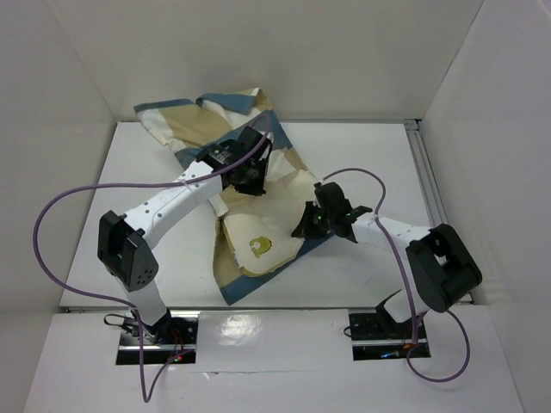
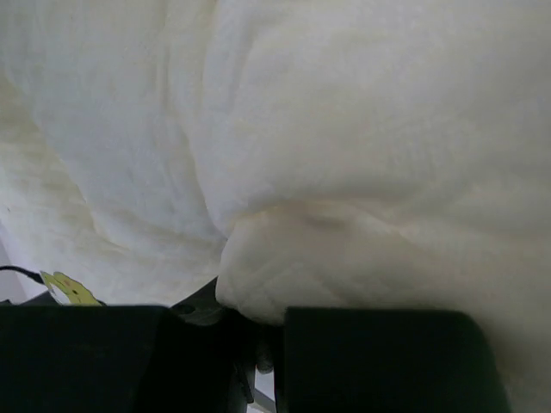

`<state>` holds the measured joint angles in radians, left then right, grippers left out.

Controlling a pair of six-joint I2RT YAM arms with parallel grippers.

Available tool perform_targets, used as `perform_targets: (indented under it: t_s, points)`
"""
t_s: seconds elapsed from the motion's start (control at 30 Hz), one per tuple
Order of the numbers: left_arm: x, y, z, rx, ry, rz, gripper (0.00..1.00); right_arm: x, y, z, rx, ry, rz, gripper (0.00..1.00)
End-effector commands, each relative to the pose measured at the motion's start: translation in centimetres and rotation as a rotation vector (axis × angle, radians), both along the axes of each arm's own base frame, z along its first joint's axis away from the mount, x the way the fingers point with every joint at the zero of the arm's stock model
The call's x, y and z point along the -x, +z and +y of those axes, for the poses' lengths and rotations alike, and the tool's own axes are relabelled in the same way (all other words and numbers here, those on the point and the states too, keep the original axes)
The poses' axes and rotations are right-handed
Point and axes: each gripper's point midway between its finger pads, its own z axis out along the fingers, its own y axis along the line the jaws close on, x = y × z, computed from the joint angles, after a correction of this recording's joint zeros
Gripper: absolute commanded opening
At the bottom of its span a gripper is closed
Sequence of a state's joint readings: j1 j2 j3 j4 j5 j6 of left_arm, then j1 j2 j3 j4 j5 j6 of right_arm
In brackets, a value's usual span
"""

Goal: Put the pillow into the pillowcase

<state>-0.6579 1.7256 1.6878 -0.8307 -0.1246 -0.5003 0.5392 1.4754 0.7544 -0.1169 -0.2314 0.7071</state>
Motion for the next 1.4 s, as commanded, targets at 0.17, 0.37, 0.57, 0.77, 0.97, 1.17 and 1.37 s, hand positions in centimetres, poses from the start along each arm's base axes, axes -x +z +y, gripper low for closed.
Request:
perform_targets:
  t_s: [0.17, 0.37, 0.57, 0.77, 0.97, 1.17, 1.37]
  points:
    - [-0.9, 0.0, 1.4, -0.044, 0.116, -0.008, 0.00, -4.3, 10.1, 0.9, -0.113, -0.011, -0.279, 0.00]
    - [-1.4, -0.5, 2.5, -0.092, 0.159, -0.004, 0.00, -4.3, 19.7, 0.9, -0.170, 0.023, -0.457, 0.00]
    - [-1.4, -2.3, 3.3, -0.129, 0.180, 0.030, 0.00, -3.1, 21.7, -0.1, -0.190, 0.000, -0.497, 0.00]
    - [-0.4, -4.5, 2.6, -0.130, 0.154, 0.095, 0.00, -2.8, 12.7, 0.3, -0.151, 0.006, -0.344, 0.00]
    - [2.0, 1.2, -1.4, 0.052, 0.005, 0.048, 0.00, -4.6, 14.1, 1.4, -0.189, 0.031, -0.359, 0.00]
    - [4.2, 13.4, -5.0, 0.296, -0.145, -0.113, 0.00, -3.8, 29.6, 0.4, -0.271, 0.049, -0.650, 0.00]
    - [4.0, 8.0, -6.9, 0.278, -0.137, 0.040, 0.00, -2.6, 23.5, 1.3, -0.278, 0.057, -0.536, 0.00]
